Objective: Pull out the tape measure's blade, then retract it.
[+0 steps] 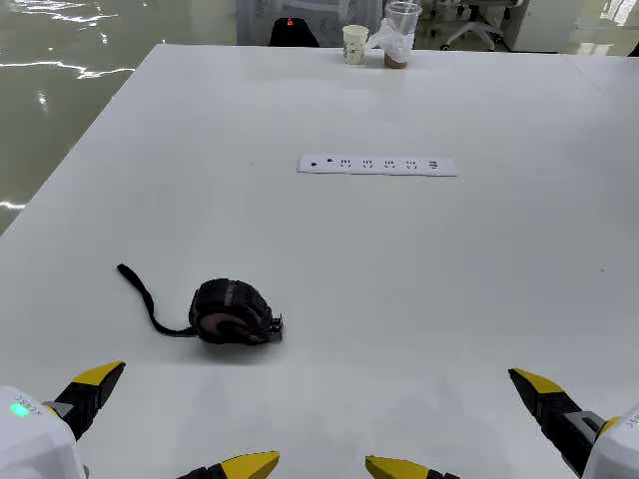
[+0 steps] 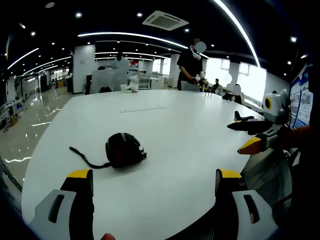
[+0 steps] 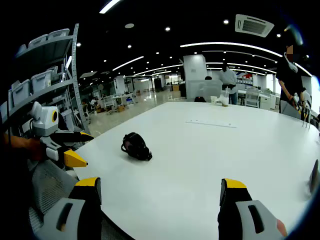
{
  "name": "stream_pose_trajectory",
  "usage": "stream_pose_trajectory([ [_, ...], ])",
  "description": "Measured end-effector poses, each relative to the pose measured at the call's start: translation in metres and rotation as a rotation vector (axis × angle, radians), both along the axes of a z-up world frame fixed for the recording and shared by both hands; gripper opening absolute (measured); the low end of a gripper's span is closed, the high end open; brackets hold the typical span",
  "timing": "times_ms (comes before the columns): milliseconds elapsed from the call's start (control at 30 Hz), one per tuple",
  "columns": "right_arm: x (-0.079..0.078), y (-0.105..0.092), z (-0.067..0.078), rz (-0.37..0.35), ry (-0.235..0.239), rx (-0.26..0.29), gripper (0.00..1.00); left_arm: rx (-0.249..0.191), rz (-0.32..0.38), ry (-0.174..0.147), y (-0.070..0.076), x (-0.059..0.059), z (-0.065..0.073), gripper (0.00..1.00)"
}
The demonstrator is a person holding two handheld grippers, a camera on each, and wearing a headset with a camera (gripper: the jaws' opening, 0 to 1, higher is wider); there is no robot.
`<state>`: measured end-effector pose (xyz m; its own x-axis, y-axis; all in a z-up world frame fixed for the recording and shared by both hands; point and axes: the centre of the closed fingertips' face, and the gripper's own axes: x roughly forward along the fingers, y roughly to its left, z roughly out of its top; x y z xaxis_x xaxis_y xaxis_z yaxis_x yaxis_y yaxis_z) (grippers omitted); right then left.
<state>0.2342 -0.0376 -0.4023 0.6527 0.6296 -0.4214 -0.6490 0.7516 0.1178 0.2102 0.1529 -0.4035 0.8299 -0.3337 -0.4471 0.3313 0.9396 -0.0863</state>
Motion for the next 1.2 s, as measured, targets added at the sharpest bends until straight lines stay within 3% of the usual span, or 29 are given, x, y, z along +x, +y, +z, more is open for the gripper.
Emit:
stream_pose_trajectory([
  [1200, 0.0035, -0.0038, -0.0006, -0.02, 0.014, 0.003, 0.99, 0.022, -0.013, 0.013, 0.0026, 0.0025, -0.0017, 0.99],
])
